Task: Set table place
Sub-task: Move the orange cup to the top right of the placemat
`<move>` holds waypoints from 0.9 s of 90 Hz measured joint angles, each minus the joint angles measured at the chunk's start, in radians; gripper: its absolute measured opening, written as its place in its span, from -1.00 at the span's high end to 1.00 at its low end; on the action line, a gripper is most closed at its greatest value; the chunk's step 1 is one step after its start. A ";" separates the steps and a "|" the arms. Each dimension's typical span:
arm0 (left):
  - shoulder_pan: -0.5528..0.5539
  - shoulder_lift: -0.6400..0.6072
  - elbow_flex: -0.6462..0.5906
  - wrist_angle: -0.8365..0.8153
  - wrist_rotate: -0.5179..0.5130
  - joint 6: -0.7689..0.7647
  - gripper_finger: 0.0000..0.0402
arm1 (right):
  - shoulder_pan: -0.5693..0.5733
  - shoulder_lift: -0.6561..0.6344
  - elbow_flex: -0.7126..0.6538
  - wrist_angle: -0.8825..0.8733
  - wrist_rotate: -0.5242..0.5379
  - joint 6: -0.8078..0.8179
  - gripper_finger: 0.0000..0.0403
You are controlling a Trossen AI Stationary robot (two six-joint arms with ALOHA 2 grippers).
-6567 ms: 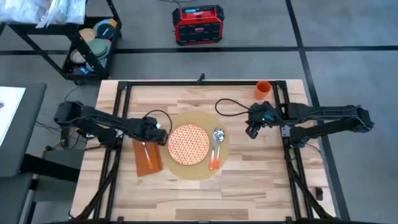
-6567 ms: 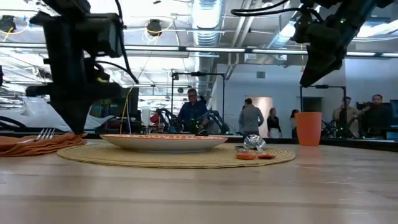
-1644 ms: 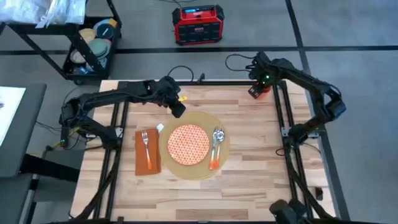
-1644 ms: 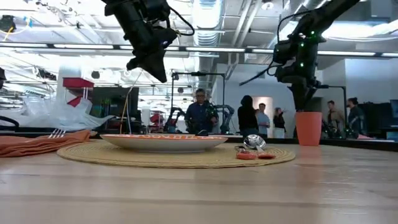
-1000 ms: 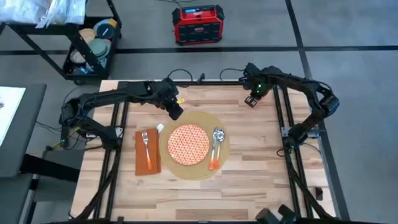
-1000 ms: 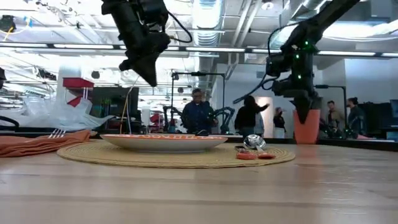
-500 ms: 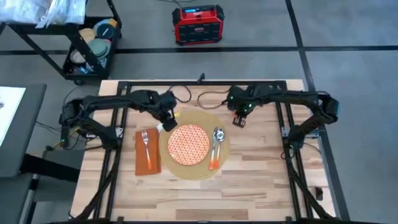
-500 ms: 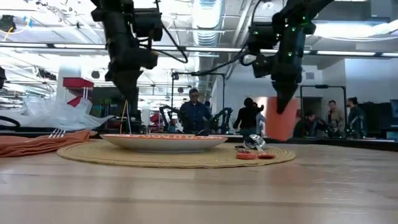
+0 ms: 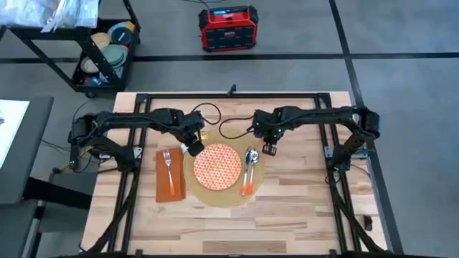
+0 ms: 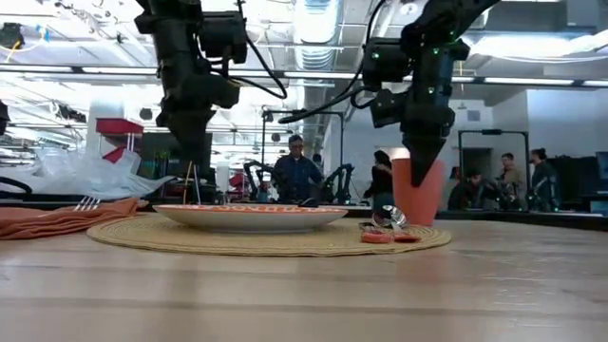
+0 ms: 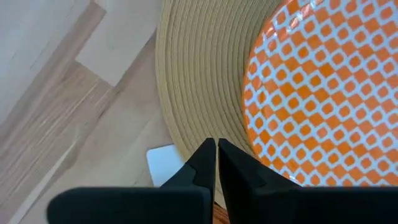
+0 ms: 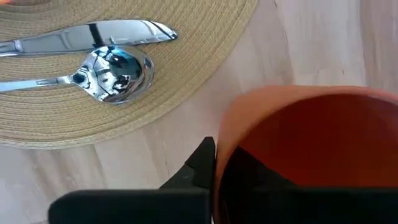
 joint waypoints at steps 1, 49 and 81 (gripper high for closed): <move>0.000 0.000 0.000 0.001 0.000 0.000 1.00 | 0.000 0.000 0.002 -0.001 -0.001 0.002 1.00; 0.000 0.000 0.000 0.016 0.007 0.001 1.00 | -0.018 0.001 0.026 -0.011 -0.007 0.009 0.80; 0.000 -0.005 0.001 0.077 0.026 0.001 1.00 | -0.011 -0.024 0.026 0.010 -0.077 0.011 0.68</move>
